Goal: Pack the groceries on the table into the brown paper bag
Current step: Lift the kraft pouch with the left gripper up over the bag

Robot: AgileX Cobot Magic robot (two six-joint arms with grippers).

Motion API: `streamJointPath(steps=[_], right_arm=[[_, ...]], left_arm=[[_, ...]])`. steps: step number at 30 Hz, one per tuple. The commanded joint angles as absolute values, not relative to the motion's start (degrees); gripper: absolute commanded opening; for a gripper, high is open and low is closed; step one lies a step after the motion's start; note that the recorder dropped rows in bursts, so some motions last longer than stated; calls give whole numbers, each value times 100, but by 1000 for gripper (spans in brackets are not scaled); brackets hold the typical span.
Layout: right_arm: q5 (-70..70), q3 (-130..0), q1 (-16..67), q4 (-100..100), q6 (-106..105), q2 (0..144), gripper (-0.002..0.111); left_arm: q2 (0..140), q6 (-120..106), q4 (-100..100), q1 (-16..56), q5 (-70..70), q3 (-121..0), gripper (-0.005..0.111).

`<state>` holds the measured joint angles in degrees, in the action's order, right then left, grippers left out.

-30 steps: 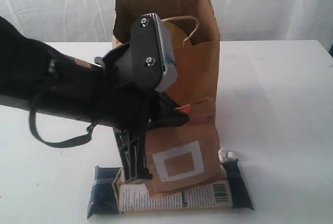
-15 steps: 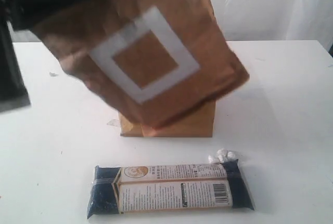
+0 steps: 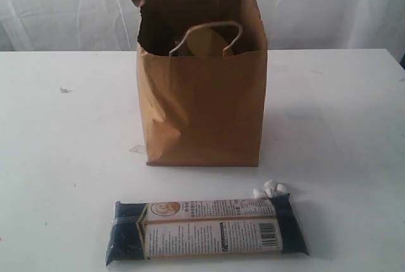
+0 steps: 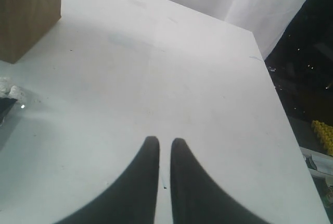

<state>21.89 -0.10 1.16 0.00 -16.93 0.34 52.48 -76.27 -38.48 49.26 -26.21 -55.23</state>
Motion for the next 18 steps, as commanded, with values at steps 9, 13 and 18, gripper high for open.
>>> streamJointPath(steps=[9, 13, 18], right_arm=[[2120, 0, 134, 0, -1667, 0, 8], [2120, 0, 134, 0, -1667, 0, 8], [2120, 0, 134, 0, -1667, 0, 8]], left_arm=[[6555, -7648, -2855, 4925, -3447, -5966, 0], [6885, -7648, -2866, 4925, -3447, -6394, 0], [7223, -7648, -2866, 4925, -3172, -6737, 0]])
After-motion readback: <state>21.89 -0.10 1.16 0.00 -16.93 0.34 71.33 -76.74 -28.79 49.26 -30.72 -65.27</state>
